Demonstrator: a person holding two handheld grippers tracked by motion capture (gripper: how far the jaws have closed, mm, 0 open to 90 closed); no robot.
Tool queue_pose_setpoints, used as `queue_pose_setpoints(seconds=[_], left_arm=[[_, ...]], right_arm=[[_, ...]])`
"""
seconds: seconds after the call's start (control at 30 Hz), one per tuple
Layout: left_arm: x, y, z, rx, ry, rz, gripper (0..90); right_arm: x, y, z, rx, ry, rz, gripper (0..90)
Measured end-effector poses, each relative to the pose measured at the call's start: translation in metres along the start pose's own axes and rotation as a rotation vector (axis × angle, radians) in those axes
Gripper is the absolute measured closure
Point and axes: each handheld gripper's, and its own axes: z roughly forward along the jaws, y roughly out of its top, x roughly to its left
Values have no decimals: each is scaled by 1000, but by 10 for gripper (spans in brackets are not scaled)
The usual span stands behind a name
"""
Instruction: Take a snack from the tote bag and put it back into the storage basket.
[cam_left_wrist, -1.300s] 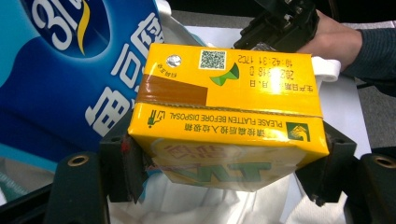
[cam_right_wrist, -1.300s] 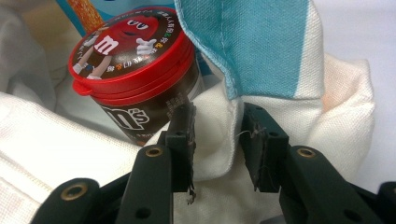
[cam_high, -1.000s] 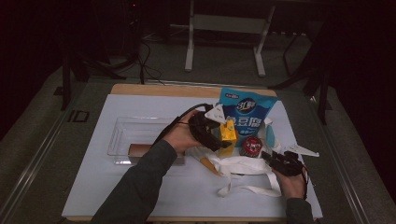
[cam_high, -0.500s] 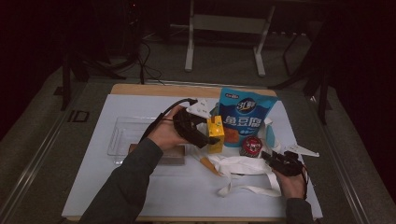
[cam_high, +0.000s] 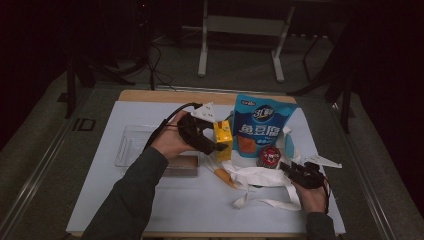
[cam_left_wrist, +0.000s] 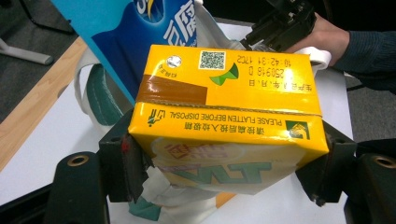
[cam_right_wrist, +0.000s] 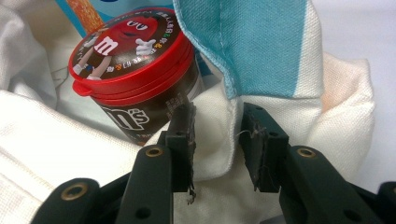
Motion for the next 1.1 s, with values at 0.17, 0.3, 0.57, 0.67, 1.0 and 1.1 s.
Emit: queue_pose_setpoints(seconds=[0.17, 0.3, 0.57, 0.67, 1.0, 1.1], left_arm=[[2, -1, -9, -14, 2, -4, 286], [0, 2, -14, -31, -13, 6, 286], [6, -3, -19, -11, 39, -7, 286], [9, -7, -18, -9, 51, -24, 286], [18, -14, -26, -19, 94, -68, 285], [19, -16, -28, -20, 103, -80, 285]], right_arm=[[0, 0, 0, 2, 1, 0, 656], [0, 0, 0, 2, 2, 2, 655], [0, 0, 0, 1, -1, 0, 655], [0, 0, 0, 1, -1, -1, 655], [0, 0, 0, 0, -1, 0, 655], [0, 0, 0, 1, -1, 0, 655]])
